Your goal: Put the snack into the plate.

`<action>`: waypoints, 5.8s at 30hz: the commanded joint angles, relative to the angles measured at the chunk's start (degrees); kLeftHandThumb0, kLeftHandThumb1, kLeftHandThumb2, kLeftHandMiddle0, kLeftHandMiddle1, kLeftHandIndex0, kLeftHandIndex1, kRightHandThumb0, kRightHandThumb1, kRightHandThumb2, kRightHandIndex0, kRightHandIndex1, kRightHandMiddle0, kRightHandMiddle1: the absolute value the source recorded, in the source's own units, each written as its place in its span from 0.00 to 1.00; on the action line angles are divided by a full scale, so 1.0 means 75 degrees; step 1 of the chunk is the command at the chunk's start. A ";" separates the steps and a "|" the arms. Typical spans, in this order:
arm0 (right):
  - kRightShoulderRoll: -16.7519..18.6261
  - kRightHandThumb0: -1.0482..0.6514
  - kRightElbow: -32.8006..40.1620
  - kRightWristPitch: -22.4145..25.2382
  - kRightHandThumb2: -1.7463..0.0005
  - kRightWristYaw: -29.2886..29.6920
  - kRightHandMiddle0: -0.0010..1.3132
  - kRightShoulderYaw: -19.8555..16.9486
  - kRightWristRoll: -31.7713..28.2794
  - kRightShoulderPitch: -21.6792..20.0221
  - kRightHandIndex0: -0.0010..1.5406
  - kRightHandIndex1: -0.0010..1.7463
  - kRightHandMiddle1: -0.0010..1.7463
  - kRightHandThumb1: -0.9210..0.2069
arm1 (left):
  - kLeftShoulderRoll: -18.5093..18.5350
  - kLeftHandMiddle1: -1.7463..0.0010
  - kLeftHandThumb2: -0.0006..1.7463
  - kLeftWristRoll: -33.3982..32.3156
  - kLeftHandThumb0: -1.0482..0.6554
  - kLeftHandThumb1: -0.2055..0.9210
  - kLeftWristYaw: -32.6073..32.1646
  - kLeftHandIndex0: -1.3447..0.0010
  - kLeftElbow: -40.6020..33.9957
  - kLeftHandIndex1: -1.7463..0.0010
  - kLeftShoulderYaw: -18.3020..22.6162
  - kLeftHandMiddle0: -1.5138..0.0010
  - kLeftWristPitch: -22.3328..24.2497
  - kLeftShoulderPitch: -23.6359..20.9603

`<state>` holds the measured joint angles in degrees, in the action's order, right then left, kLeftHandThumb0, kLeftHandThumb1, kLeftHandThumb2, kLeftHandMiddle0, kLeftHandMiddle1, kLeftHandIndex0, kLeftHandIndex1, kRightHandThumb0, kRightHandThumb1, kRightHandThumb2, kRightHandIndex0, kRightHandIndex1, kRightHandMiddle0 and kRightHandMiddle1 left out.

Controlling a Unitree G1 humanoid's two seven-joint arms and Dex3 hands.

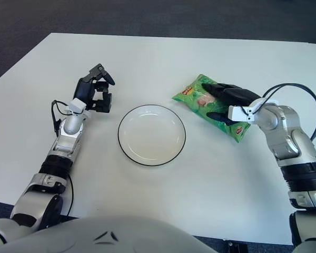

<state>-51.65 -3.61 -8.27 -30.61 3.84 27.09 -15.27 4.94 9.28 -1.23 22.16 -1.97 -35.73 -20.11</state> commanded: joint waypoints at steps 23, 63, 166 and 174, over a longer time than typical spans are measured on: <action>0.0244 0.00 -0.1943 -0.0360 0.52 0.1854 0.02 0.0977 0.1310 -0.0444 0.00 0.00 0.06 0.00 | -0.0100 0.00 0.73 0.0359 0.34 0.49 -0.0573 0.56 -0.0018 0.00 -0.0078 0.15 0.0123 0.0744; 0.0923 0.62 -0.1220 -0.0335 0.08 0.4696 0.45 -0.0463 0.0020 -0.0339 0.50 0.99 1.00 0.75 | 0.0152 0.00 0.74 0.0774 0.34 0.48 -0.0874 0.55 0.0227 0.00 -0.0243 0.13 -0.0306 0.0651; 0.2782 0.62 0.3907 0.3757 0.00 -0.1537 0.52 0.1225 -0.2509 -0.1998 0.60 0.96 1.00 0.89 | 0.0059 0.00 0.79 0.1735 0.32 0.42 -0.2298 0.52 0.0244 0.00 -0.0739 0.13 0.1082 0.0263; 0.2892 0.62 0.4167 0.4517 0.00 -0.1590 0.52 0.1181 -0.2749 -0.1950 0.62 0.94 1.00 0.90 | 0.0066 0.00 0.80 0.1423 0.32 0.41 -0.2078 0.50 0.0531 0.00 -0.0792 0.11 0.0776 0.0134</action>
<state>-30.17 26.09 23.70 -42.68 12.92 7.40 -30.11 6.63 21.00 -17.73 23.30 -7.32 -29.29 -21.98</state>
